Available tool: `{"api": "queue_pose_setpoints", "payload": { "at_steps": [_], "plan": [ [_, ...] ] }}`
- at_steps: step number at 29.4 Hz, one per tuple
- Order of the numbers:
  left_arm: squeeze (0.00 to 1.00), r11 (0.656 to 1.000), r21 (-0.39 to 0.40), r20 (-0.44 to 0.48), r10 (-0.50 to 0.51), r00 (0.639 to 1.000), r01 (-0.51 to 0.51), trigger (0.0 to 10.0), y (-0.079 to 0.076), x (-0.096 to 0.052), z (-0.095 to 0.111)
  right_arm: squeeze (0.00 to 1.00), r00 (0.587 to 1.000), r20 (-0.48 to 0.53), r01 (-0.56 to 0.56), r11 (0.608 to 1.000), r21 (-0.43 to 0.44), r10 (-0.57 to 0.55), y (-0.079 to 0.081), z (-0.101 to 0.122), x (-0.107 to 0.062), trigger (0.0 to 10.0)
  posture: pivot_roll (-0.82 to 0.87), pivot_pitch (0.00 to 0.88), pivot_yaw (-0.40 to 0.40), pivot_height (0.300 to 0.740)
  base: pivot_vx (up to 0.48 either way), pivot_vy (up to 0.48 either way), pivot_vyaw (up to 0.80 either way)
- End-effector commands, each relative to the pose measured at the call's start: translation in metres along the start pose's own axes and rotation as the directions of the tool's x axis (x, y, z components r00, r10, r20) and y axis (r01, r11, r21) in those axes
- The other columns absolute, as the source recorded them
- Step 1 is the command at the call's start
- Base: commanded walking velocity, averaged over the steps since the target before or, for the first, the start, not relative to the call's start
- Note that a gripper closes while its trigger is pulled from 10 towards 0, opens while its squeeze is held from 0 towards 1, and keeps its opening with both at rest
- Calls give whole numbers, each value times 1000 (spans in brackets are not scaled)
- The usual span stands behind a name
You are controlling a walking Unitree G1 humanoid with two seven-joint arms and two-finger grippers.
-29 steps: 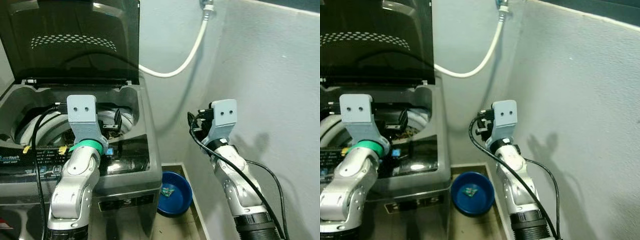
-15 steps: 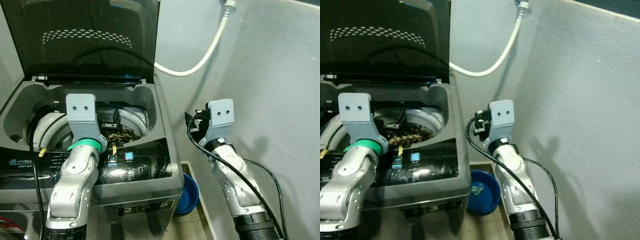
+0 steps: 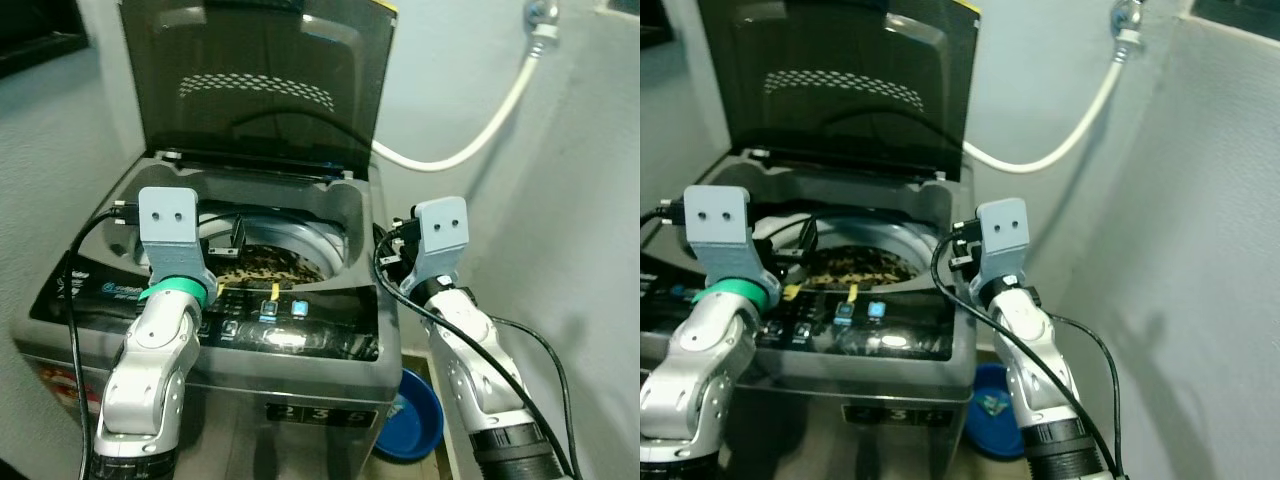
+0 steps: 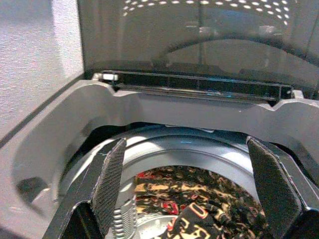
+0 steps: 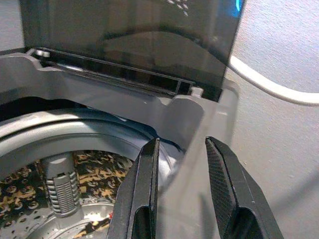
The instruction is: Clothes washing
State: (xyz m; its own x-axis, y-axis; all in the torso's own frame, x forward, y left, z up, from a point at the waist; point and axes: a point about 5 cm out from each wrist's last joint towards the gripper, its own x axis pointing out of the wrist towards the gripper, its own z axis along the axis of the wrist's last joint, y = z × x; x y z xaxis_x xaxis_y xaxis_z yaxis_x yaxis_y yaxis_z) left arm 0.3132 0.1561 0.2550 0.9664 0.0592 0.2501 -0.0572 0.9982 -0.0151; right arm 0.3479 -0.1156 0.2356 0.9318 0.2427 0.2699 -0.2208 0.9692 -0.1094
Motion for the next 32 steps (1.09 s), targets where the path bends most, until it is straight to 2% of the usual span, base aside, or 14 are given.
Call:
{"api": "queue_pose_setpoints", "payload": {
  "at_steps": [1, 14, 32],
  "plan": [
    [0, 1000, 8, -7, 0, 1000, 0, 10000, -1, 1, -3, 0, 1000, 4, 2, 1000, 0, -2, 0, 0, 1, 10000, -14, 27, -9, 740, 0, 0, 800],
    [0, 999, 40, -22, -10, 1000, 10, 10000, 3, 0, -10, 0, 1000, -5, 4, 1000, -17, -4, -4, -3, 1, 10000, -15, 46, -6, 740, 0, 0, 800],
    [0, 998, 59, -15, -25, 1000, 26, 10000, 2, 2, -8, 0, 1000, -11, 10, 1000, -22, -10, -7, -7, 0, 10000, -9, 52, 1, 740, 0, 0, 800]
  ]
}}
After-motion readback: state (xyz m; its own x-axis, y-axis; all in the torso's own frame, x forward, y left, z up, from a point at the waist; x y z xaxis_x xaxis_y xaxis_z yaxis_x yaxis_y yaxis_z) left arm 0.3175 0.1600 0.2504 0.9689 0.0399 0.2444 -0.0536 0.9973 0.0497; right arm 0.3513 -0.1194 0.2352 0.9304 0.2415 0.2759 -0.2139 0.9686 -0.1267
